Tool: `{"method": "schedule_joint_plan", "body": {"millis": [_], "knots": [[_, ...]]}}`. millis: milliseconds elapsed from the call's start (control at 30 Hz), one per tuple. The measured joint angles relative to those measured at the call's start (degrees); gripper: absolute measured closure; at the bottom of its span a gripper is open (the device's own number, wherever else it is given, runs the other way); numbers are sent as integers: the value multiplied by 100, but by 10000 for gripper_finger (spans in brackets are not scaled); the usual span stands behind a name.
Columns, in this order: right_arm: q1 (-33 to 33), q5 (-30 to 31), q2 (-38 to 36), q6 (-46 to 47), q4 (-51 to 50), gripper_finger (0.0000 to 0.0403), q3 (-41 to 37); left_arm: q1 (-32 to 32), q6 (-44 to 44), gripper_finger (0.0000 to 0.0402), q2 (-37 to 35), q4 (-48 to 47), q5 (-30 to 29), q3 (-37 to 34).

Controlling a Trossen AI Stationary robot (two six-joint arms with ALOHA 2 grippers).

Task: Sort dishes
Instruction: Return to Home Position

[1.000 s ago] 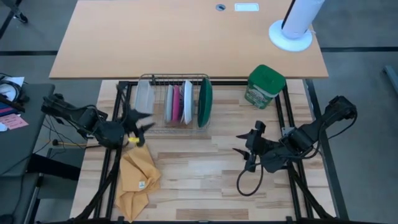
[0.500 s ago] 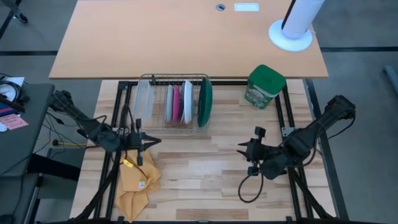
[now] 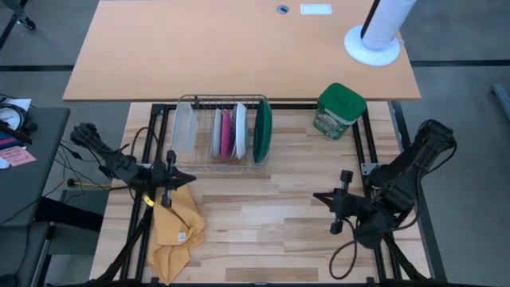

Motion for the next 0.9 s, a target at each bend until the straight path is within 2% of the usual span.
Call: {"method": "schedule_joint_plan", "body": {"millis": [133, 367, 500, 700, 900], "knots": [[247, 324, -87, 216, -116, 400, -224, 0, 189, 401, -702, -3, 382, -311], [450, 460, -1225, 1257, 219, 401, -1715, 0, 505, 401, -1875, -44, 1000, -795], [481, 271, -2062, 860, 1509, 402, -2703, 9, 678, 401, -1904, -90, 1050, -864], [242, -289, -3135, -741, 4121, 402, -4191, 11, 825, 401, -1913, -36, 1048, -860], [-480, -1596, -3787, -1866, 6487, 403, -5483, 13, 798, 401, -1909, -71, 1160, -860]]}}
